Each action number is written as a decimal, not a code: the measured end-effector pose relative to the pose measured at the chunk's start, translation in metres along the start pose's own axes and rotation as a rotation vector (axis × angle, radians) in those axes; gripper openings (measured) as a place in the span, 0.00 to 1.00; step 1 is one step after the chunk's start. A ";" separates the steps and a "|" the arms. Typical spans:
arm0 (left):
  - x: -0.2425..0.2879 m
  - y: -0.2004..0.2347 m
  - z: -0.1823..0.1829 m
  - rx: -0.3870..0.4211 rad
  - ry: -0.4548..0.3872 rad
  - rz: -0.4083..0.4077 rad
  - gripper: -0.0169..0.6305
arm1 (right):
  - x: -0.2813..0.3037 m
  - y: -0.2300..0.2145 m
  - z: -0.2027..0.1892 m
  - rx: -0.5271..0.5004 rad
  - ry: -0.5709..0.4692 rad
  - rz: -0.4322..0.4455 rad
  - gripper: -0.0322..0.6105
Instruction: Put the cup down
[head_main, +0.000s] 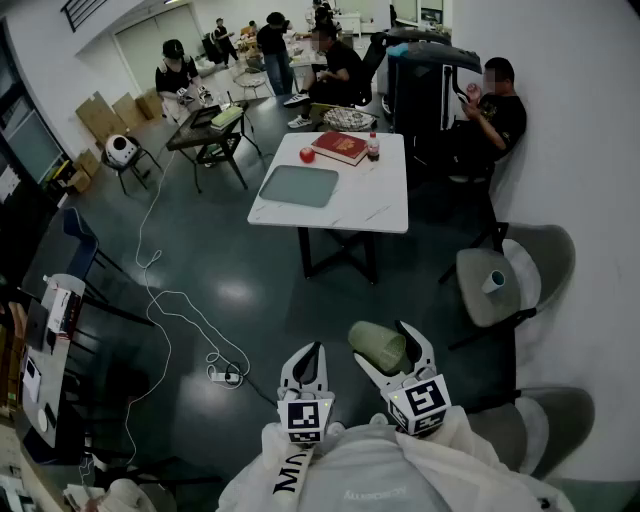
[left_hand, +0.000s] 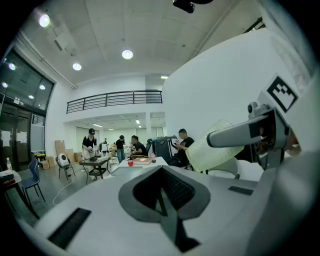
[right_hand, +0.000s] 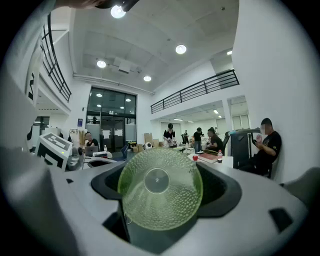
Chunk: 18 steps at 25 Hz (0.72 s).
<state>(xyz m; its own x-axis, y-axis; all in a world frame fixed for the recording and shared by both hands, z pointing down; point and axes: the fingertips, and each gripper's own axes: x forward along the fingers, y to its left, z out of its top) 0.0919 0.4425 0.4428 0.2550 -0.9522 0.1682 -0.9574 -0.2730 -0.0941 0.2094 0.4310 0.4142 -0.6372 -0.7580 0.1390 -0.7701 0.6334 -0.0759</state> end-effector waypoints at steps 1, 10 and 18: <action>-0.001 0.003 0.003 -0.001 -0.006 0.004 0.05 | 0.002 0.003 0.001 -0.002 -0.001 0.005 0.69; -0.009 0.010 0.006 0.003 -0.018 0.016 0.05 | 0.005 0.014 0.004 -0.010 -0.008 0.017 0.69; 0.000 -0.006 0.006 0.003 -0.001 0.027 0.05 | -0.002 -0.002 0.006 0.024 -0.025 0.034 0.69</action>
<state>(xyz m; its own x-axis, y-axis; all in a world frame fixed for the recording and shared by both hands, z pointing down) 0.0983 0.4430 0.4378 0.2292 -0.9594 0.1644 -0.9635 -0.2476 -0.1019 0.2120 0.4300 0.4085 -0.6637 -0.7396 0.1115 -0.7480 0.6556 -0.1037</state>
